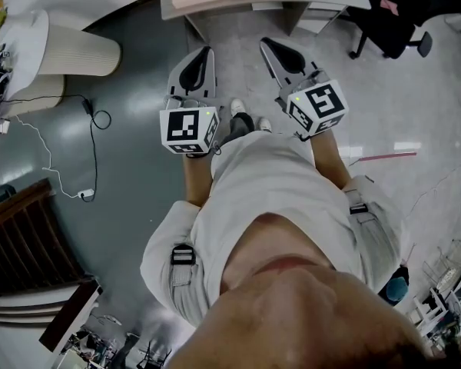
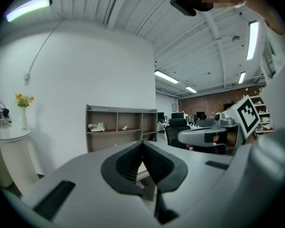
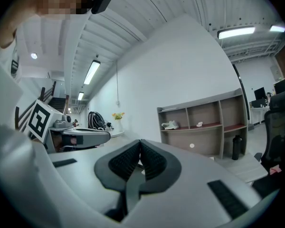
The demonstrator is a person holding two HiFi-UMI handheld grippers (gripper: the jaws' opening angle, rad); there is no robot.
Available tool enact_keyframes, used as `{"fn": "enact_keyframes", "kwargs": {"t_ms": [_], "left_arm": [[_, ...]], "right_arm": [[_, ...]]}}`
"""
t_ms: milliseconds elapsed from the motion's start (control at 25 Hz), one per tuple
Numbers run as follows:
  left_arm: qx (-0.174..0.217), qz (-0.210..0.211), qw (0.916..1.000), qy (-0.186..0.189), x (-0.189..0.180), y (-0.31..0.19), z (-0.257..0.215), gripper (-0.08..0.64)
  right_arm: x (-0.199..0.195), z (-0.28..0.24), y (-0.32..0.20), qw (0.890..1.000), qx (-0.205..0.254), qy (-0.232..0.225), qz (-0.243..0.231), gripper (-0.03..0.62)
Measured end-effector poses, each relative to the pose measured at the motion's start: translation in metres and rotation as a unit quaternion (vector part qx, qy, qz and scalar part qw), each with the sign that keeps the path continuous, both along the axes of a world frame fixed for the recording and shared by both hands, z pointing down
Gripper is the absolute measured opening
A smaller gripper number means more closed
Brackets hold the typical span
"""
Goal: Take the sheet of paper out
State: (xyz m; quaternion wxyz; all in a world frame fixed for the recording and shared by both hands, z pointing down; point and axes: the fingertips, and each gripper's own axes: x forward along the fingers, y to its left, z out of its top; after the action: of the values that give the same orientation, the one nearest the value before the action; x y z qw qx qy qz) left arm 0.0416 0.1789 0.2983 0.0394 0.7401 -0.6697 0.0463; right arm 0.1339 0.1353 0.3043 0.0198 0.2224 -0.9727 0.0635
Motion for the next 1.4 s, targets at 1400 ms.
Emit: {"fn": "enact_keyframes", "kwargs": {"t_ms": [1400], "left_arm": [[0.003,0.053,0.9981,0.032,-0.120,-0.054,0.016,0.011]], "right_arm": [[-0.115,0.013,-0.046,0.997,0.000,0.047,0.053,0.020]]}}
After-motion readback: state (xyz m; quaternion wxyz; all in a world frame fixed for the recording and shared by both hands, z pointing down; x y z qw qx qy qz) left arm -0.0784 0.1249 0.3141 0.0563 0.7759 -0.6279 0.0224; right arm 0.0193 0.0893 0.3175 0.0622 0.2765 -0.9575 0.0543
